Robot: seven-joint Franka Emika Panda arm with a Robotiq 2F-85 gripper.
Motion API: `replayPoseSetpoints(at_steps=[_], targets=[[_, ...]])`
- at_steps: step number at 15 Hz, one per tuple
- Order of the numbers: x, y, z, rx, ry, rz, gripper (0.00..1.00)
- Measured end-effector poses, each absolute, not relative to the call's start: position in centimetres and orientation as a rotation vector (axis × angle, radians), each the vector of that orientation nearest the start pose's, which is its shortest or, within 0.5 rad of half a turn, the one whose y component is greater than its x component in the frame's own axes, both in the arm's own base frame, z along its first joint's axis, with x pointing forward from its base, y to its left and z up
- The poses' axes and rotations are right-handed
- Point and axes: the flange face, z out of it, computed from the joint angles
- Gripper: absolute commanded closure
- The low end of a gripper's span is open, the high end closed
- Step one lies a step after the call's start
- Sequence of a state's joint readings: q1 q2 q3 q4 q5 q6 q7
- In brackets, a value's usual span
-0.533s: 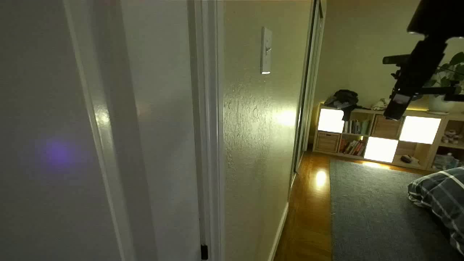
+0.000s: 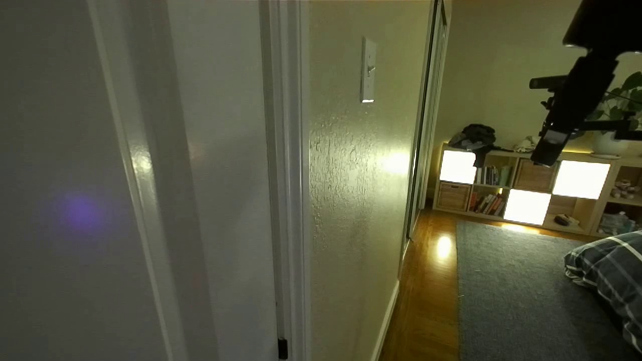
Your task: Turn off the light
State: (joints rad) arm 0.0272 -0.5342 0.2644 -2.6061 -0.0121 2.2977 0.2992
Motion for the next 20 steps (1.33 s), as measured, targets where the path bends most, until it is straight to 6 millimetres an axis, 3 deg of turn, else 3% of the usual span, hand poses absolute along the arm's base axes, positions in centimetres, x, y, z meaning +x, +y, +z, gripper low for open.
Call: replayPoseSetpoints(at_steps=[9,13,20], targets=[[38.5,10.7,44.3,-3.187,0.028,-0.394,0.0],[40.6,7.7,43.8,-3.145,-0.039,-0.448,0.0],[45.7,2.1,44.0,-3.118,-0.371,-0.462,0.0]])
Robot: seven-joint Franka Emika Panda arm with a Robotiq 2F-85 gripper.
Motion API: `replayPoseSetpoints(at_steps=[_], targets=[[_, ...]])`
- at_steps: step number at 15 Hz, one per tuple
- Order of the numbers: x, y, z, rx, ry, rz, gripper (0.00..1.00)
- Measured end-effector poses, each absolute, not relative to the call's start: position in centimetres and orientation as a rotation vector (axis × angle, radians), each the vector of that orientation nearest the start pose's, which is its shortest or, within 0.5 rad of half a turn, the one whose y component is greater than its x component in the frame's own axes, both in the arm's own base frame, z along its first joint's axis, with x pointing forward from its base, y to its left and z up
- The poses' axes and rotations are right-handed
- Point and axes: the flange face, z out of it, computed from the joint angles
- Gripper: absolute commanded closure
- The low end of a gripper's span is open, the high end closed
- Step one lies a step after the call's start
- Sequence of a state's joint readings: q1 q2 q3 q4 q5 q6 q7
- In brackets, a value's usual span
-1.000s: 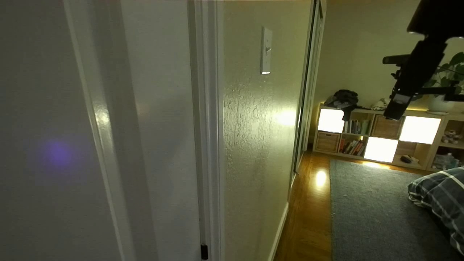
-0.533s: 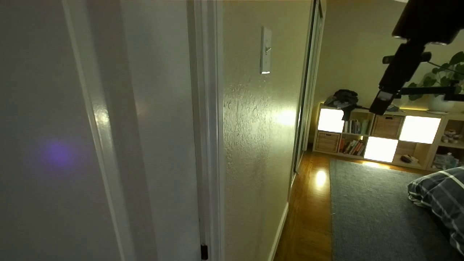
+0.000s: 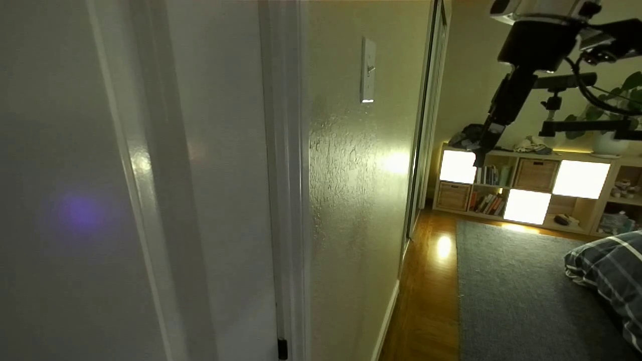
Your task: Turn off the light
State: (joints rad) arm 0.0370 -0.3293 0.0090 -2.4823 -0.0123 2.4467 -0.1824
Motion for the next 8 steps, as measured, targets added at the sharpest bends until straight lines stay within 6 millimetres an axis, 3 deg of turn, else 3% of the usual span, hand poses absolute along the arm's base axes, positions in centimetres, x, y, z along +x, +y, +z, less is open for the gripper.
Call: replayPoseSetpoints(at_steps=[8], targets=[[52.7,0.9,46.3,-3.135,-0.402,-0.541,0.0]])
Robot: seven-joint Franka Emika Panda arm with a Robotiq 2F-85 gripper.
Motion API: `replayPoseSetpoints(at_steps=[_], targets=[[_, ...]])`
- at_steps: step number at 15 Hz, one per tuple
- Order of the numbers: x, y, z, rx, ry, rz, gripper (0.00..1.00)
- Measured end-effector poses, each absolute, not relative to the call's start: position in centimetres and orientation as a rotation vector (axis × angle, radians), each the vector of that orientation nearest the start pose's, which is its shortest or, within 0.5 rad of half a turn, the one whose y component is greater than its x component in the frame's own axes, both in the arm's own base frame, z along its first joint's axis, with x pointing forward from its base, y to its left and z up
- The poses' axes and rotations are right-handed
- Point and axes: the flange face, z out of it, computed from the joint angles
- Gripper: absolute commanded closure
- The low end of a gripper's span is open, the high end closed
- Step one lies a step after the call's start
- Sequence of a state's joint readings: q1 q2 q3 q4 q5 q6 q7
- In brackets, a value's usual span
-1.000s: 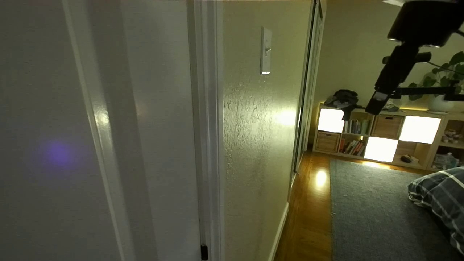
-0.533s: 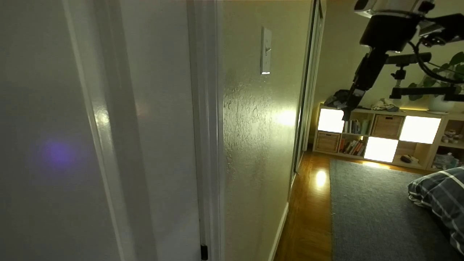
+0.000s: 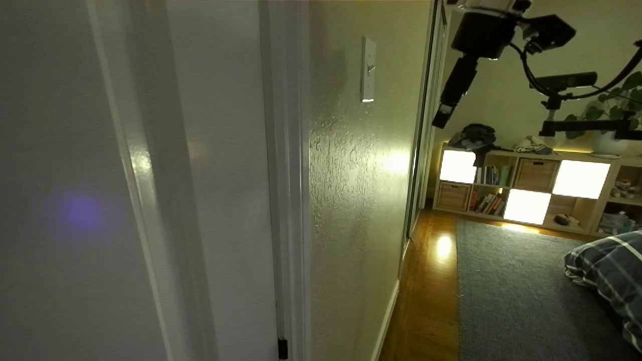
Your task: Turn off the light
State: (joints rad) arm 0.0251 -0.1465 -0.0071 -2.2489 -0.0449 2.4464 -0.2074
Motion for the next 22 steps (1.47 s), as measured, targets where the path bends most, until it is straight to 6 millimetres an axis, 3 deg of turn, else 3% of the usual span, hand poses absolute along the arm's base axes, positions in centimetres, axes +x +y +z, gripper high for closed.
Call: replayPoseSetpoints(at_steps=[8,12,13,22], targets=[[53.5,0.9,46.4,-3.127,-0.388,-0.554,0.0],[54.5,0.0,47.1,-3.114,-0.349,-0.637,0.0],[54.8,-0.4,47.5,-3.112,-0.339,-0.664,0.23],[57.5,-2.1,53.4,-3.069,-0.296,-0.966,0.8]])
